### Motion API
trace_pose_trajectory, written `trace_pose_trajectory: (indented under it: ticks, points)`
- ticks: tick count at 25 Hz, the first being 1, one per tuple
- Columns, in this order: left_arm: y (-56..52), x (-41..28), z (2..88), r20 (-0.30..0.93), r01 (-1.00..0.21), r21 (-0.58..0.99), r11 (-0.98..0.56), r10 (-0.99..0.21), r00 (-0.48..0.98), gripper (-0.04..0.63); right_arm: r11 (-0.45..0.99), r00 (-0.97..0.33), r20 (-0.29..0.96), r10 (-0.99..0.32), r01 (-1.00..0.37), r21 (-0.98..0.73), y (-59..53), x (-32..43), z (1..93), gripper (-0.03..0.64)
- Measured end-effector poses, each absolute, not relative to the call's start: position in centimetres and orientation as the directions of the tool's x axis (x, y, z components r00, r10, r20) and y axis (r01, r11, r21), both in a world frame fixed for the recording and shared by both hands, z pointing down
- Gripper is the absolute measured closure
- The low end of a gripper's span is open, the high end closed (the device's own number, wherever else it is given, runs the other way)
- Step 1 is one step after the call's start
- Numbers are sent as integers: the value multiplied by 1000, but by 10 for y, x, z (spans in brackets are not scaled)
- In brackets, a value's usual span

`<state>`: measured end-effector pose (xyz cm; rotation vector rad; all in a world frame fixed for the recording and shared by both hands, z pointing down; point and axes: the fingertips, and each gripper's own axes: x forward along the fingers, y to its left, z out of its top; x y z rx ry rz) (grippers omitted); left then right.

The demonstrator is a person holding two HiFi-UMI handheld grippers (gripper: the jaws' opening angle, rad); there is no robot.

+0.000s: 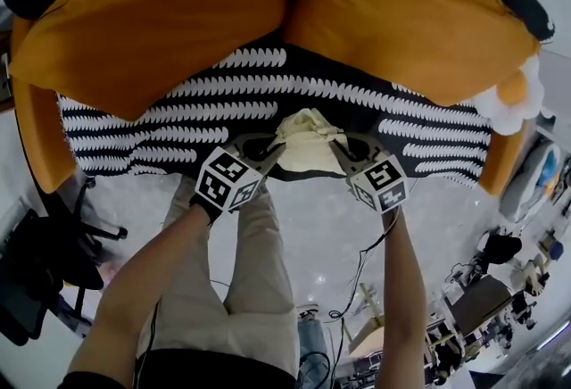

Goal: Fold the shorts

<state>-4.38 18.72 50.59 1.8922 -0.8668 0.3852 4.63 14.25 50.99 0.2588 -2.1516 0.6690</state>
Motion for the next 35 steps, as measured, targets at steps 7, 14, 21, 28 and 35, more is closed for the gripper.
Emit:
trace_pose_trajectory:
  ticks: [7,14,21,28,35]
  points:
    - [187,-93,569,686,-678,696,235,-495,533,492,895,-529,848,-16,-386,-223,97,-11,562,446]
    - [197,-118,536,771,-881,464,-93,-449,453,373,675,-487,792,-368,-726,-133,51,26,513,339]
    - [208,-30,518,734,-791,428,-438,-342,587,432,779,-605,796,12,-494,-387,158,31,499,583]
    - [173,-23,605,812,-744,246,-621,-287,508,360,963,-434,878,202,-73,-258,118,9,598,600]
    - [194,-31,564,843,-716,129,-686,-305,443,316,934,-476,827,299,325,-150,117,12,539,532]
